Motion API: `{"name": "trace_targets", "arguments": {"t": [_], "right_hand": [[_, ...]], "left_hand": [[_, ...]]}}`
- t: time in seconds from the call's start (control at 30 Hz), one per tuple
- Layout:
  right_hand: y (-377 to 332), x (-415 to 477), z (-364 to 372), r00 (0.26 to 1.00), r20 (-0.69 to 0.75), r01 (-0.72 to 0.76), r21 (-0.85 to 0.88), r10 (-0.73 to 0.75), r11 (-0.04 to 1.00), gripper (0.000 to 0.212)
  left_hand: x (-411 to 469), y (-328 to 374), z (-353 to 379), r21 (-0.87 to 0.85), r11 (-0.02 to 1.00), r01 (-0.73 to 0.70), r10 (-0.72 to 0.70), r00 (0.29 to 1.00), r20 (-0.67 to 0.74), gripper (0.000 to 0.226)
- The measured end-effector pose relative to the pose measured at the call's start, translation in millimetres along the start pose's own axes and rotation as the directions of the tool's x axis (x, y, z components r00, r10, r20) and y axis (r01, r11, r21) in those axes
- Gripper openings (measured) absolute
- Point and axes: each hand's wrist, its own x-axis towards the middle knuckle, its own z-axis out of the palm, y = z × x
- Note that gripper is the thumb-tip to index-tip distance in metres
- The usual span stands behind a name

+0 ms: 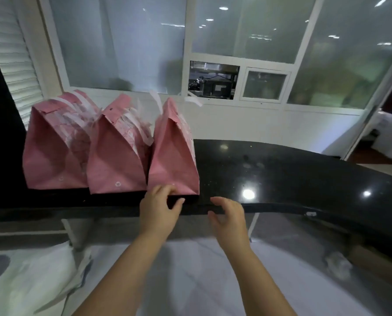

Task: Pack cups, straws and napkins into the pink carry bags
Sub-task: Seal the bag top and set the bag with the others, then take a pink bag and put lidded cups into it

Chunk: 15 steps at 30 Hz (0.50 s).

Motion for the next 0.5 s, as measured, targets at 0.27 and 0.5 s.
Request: {"name": "trace_targets", "arguments": {"t": [0.27,0.5], "right_hand": [[-25,-126,-60,0.991,-0.102,-0.116,-0.389,0.082,0.914,0.037],[-56,-272,-96,0.881,-0.338,-0.465,-0.493,0.331,0.735,0.036]], "left_hand": [[-90,40,3,0.015,0.891,-0.454,0.411,0.820,0.399,0.034],[-186,71,1,-0.253,0.824,-0.507,0.557,0.645,0.523,0.037]]}}
